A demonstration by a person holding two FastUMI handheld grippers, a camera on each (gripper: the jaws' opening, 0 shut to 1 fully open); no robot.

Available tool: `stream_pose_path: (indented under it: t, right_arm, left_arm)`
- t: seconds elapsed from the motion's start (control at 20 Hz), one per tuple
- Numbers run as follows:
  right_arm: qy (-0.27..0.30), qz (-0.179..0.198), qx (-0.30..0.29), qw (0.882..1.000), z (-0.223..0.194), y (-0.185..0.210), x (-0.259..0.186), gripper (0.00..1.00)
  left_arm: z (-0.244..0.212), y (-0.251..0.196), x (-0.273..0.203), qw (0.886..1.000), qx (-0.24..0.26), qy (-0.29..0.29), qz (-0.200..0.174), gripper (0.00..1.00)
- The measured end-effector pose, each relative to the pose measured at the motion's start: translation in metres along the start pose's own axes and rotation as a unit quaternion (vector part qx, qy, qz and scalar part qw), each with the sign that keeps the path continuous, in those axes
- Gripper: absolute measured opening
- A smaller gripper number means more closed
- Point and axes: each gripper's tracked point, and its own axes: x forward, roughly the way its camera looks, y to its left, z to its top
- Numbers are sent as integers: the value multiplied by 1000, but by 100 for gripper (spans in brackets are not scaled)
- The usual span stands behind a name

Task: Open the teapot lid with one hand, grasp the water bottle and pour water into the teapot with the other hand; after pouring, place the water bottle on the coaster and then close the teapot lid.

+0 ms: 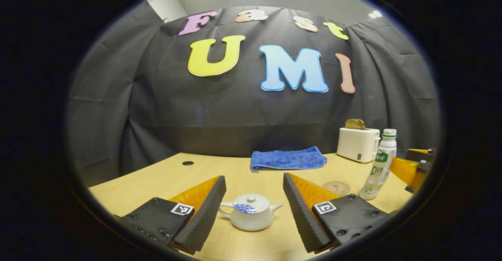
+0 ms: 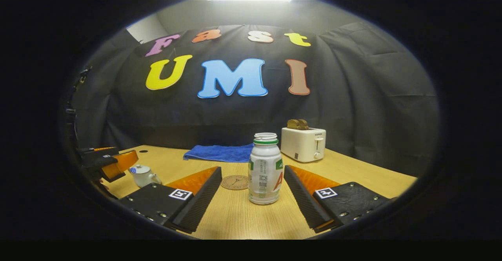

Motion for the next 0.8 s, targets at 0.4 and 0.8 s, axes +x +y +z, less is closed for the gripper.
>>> stream_pose_path:
  t: [0.4, 0.8]
  right_arm:
    - [14, 0, 4, 1000, -11, -1, 6, 98]
    - [30, -3, 11, 999, -26, -5, 8, 98]
  left_arm:
    - [-37, 4, 27, 999, 1, 52, -2, 96]
    - [-37, 5, 40, 998, -6, 63, -1, 63]
